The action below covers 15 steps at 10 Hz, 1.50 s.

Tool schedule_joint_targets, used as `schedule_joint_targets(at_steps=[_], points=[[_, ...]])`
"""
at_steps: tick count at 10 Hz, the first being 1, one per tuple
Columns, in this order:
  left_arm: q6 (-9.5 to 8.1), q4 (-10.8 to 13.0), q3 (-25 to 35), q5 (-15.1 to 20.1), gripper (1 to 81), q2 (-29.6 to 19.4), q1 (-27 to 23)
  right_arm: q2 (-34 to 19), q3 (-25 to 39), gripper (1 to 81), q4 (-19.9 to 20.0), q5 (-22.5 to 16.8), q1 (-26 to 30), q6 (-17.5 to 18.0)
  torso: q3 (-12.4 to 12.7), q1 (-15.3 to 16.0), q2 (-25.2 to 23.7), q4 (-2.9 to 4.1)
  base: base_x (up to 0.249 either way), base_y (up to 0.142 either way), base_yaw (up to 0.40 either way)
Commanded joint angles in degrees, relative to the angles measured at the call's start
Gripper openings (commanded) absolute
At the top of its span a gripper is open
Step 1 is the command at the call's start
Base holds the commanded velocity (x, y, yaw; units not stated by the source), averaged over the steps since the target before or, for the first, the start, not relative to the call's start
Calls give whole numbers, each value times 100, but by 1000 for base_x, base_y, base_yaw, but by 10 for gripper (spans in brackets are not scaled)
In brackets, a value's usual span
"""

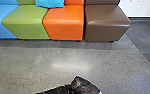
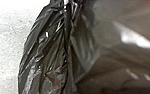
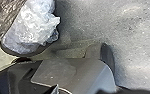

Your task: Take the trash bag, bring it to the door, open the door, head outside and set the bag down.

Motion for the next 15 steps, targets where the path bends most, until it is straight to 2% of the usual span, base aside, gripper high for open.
schedule_joint_targets(at_steps=[1, 5, 7, 11, 13, 15], points=[[69, 34, 578, 609, 10, -388, -315, -148, -140, 811, 32, -381, 35, -16, 562, -365, 562, 0, 0, 0, 0], [69, 253, 578, 609, 10, -582, 168, 194, -579, 811, 41, -398, 17, -8, 1285, -763, 1294, 0, 0, 0, 0], [69, 428, 535, 591, 10, -722, 484, 580, -1176, 811, 58, -398, -186, -8, 1661, -970, 1672, 0, 0, 0, 0], [78, 455, 473, 539, 10, -1145, 1056, 1512, -2160, 811, -21, -398, -607, -78, 2420, -1386, 2429, 0, 0, 0, 0], [78, 482, 289, 547, 10, -1180, 1346, 1917, -2645, 811, -21, -399, -844, -86, 2799, -1593, 2805, 0, 0, 0, 0], [78, 711, 61, 530, 10, -1101, 1749, 2198, -2926, 811, -12, -346, -1204, -95, 3167, -1796, 3172, 0, 0, 0, 0]])
